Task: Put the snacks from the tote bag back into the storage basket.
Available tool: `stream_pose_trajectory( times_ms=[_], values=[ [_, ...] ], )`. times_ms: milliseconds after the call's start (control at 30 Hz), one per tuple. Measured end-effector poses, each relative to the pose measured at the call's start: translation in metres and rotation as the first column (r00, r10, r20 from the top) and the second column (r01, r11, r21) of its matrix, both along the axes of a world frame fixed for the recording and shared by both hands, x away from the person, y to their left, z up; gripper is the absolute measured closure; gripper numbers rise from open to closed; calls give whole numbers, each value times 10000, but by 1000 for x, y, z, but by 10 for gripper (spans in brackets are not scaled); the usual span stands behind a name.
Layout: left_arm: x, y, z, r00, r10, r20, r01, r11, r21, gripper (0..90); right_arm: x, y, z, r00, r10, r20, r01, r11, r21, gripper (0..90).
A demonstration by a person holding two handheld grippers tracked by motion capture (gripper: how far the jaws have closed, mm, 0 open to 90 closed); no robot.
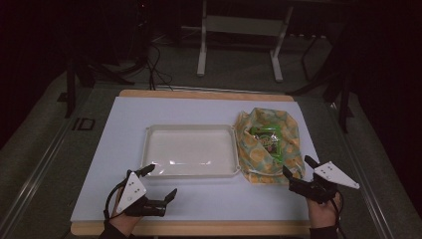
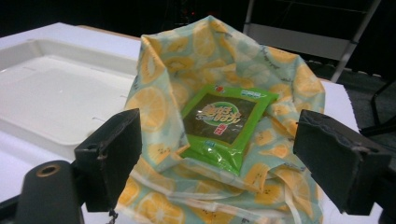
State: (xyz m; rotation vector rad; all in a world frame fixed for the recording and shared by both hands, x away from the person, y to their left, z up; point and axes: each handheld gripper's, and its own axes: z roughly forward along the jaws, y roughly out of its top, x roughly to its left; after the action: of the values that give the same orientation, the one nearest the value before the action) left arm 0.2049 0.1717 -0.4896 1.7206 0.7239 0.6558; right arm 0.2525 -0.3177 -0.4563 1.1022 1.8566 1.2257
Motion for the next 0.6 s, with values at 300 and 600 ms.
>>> stream_pose_trajectory(
  times_ms=[300,600],
  values=[
    [-2,-5,1,9994,-149,-302,143,9997,-195,1,0,4,-5,9914,451,-1226,-528,9968,-596,177],
    [-1,-7,-2,9989,-340,-328,340,9994,-19,2,-3,6,6,9941,704,-823,-764,9945,-718,136]
  ],
)
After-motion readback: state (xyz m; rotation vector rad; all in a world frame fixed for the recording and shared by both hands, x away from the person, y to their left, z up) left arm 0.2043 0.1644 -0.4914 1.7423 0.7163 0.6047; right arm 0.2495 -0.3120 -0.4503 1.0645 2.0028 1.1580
